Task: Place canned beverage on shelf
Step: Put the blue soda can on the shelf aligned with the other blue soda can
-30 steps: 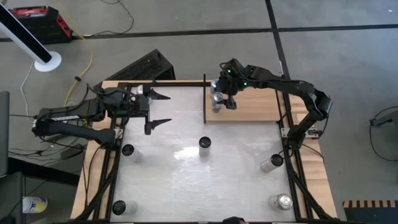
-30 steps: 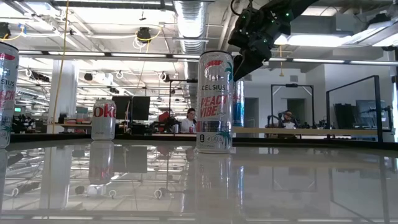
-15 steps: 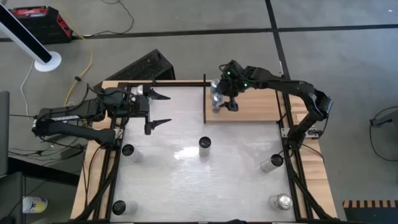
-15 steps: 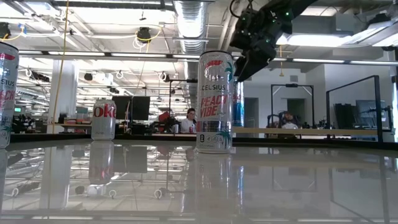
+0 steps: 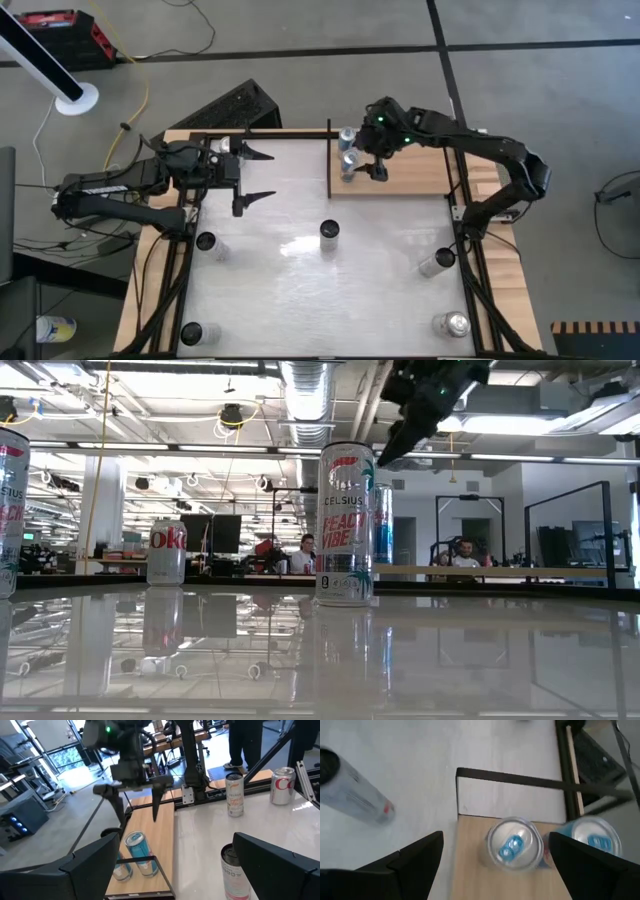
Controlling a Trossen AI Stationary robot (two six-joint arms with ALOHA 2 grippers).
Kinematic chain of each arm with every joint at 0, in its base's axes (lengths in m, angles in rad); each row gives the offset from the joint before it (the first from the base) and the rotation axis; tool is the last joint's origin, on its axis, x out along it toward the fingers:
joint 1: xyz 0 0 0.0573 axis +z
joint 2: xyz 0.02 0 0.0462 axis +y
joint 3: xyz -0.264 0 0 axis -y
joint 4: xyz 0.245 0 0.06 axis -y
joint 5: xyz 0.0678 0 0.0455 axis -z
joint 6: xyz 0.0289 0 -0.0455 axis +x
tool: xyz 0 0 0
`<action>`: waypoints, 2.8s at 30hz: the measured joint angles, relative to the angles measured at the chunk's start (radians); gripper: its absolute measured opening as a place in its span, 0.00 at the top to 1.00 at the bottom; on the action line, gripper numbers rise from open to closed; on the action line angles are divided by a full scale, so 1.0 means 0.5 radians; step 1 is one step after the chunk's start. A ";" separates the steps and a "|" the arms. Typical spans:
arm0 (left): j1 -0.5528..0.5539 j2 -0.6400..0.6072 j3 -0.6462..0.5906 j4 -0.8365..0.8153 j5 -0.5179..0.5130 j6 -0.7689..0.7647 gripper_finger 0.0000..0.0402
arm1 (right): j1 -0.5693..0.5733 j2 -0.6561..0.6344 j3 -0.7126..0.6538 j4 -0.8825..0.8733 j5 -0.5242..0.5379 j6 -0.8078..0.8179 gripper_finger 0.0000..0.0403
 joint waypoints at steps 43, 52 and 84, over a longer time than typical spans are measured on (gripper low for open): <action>0.001 -0.001 -0.011 -0.233 -0.003 -0.038 0.07 | -0.092 -0.042 -0.356 0.280 0.080 0.376 0.18; 0.001 -0.001 -0.012 -0.258 -0.010 -0.038 0.07 | -0.063 0.031 -0.356 0.288 0.062 0.318 0.35; 0.001 0.000 -0.014 -0.260 -0.039 0.028 0.07 | 0.413 0.005 -0.566 0.192 0.201 0.494 0.73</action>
